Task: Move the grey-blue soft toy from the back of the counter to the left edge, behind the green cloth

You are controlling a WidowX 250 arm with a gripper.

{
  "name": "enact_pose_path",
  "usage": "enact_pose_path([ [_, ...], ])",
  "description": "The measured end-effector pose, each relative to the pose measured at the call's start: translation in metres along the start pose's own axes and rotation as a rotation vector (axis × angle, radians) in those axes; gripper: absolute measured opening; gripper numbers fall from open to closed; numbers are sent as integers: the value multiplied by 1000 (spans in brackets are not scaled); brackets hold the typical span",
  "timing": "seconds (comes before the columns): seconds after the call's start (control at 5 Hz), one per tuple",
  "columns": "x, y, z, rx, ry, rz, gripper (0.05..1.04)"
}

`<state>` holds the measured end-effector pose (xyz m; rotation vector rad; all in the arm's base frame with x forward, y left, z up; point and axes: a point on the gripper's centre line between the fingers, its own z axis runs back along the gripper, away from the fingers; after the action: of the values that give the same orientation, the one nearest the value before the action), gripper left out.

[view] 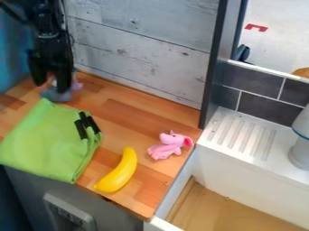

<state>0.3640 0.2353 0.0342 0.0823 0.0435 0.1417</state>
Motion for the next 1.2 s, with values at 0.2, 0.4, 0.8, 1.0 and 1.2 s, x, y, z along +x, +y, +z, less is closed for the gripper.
enact_pose_path([
  [0.2, 1, -9, -6, -56, 2, 11, 1000],
  [0.4, 5, -12, -6, -70, -20, 27, 954],
  [0.8, 9, -11, -15, -74, -7, 58, 679],
  [1.0, 10, -12, -13, -84, -25, 55, 655],
  [1.2, 5, -11, -5, -75, -94, 17, 655],
])
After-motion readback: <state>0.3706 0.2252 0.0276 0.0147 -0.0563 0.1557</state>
